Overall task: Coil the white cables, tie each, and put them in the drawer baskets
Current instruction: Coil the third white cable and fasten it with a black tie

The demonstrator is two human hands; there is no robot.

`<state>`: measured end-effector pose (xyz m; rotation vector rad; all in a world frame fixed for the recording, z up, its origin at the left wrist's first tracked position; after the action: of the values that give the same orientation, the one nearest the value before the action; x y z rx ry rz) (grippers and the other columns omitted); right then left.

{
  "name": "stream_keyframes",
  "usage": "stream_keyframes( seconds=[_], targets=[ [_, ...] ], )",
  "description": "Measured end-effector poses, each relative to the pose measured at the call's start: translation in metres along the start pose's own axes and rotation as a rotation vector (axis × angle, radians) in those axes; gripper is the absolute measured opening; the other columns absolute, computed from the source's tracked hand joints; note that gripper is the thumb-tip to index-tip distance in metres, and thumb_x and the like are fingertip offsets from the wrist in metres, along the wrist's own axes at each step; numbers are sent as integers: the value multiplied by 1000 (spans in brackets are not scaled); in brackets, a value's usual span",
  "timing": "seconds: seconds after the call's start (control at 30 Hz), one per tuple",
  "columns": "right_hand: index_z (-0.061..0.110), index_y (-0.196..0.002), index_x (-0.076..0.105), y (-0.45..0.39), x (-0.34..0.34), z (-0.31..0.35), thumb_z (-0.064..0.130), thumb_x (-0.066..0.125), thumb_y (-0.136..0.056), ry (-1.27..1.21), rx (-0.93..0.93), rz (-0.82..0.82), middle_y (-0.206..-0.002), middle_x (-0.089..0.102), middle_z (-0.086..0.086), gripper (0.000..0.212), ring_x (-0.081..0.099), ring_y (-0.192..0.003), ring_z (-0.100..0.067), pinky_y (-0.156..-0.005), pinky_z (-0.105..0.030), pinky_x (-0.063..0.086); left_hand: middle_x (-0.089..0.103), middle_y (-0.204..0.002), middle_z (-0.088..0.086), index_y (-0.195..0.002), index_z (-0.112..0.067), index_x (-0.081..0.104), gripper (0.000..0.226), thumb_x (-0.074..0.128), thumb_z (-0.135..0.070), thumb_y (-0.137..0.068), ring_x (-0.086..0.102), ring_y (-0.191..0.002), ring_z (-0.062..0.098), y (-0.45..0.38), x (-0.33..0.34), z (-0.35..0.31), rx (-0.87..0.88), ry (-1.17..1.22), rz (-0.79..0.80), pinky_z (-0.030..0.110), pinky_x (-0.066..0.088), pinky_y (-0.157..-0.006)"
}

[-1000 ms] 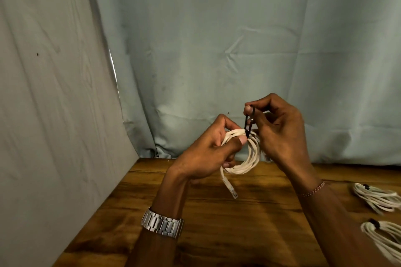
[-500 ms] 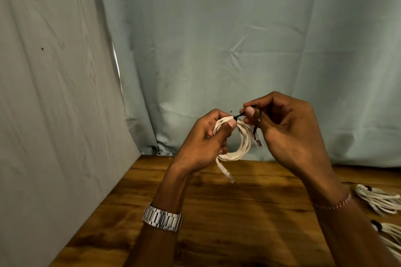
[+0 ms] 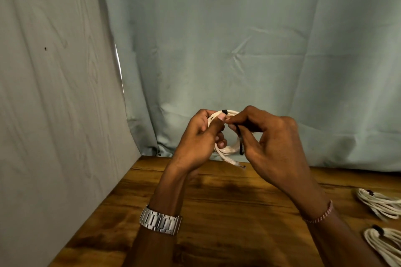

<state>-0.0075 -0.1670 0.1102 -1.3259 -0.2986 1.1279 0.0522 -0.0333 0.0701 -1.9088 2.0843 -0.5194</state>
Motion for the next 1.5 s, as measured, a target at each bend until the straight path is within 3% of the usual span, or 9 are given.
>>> stream_keyframes(
  seconds=[0.17,0.37,0.5,0.63,0.8,0.9,1.03,1.2,1.5],
  targets=[
    [16,-102,75,-2,0,3,6,72,-90,72,-95,35,-85,73,1,16,65,-77,-13,-63,-33,56,53,-82,6,-110,-4,57,18,49,-20,-105,41,-55,4,0,0,2,-40,87,8,30,44,-62],
    [20,-102,78,-2,1,1,7,78,-84,131,-160,101,-79,71,1,22,54,-66,1,-59,-11,38,55,-72,3,-98,-2,61,16,48,-12,-102,39,-56,8,-2,2,3,-69,249,46,30,38,-58],
    [16,-103,80,0,0,6,6,76,-84,95,-273,93,-86,77,0,21,67,-76,-12,-62,-25,56,65,-77,7,-106,0,61,16,58,-14,-99,53,-60,9,-2,1,2,-52,163,38,27,41,-55],
    [18,-105,79,1,4,11,19,61,-90,135,-340,98,-86,76,0,23,66,-78,-17,-61,-35,57,65,-77,8,-95,-5,62,8,58,-12,-99,55,-58,7,-3,-1,1,-32,143,13,23,40,-50],
    [19,-112,78,0,5,8,-5,76,-79,245,-323,134,-86,74,1,41,64,-83,-19,-59,-36,57,61,-85,19,-98,0,66,18,59,-16,-99,46,-67,20,-4,-6,-2,49,58,-6,27,43,-53],
    [18,-105,79,-3,-2,6,3,82,-80,166,-272,82,-87,77,1,29,69,-80,-15,-65,-35,60,61,-89,29,-100,-3,68,18,63,-20,-97,48,-72,23,-3,-4,-4,77,8,17,30,46,-58],
    [14,-101,73,-7,-15,-7,31,86,-75,128,-127,-58,-94,73,1,34,67,-83,-14,-72,-30,60,65,-85,17,-98,-10,69,13,64,-22,-97,54,-73,20,-2,4,-2,75,-43,48,35,48,-65],
    [13,-115,71,-9,-13,-26,35,85,-76,17,22,-28,-99,76,2,46,72,-88,-5,-81,-20,60,68,-93,22,-103,-10,70,13,63,-20,-98,57,-74,21,0,12,-3,103,-113,55,34,49,-65],
    [8,-99,75,0,-6,-17,25,77,-84,286,-238,-130,-87,75,-7,23,70,-69,-22,-56,-39,58,68,-77,-11,-111,-16,71,19,60,-25,-99,59,-65,-1,4,17,-9,138,-217,89,20,48,-62]
  ],
)
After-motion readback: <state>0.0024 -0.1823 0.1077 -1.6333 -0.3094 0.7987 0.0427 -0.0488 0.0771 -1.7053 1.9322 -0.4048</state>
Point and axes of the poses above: each hand's wrist, its own y-axis away from the middle knuckle, its own x-axis out of the palm, z = x × y, the point moved 8 cm from there along -y, towards the middle knuckle
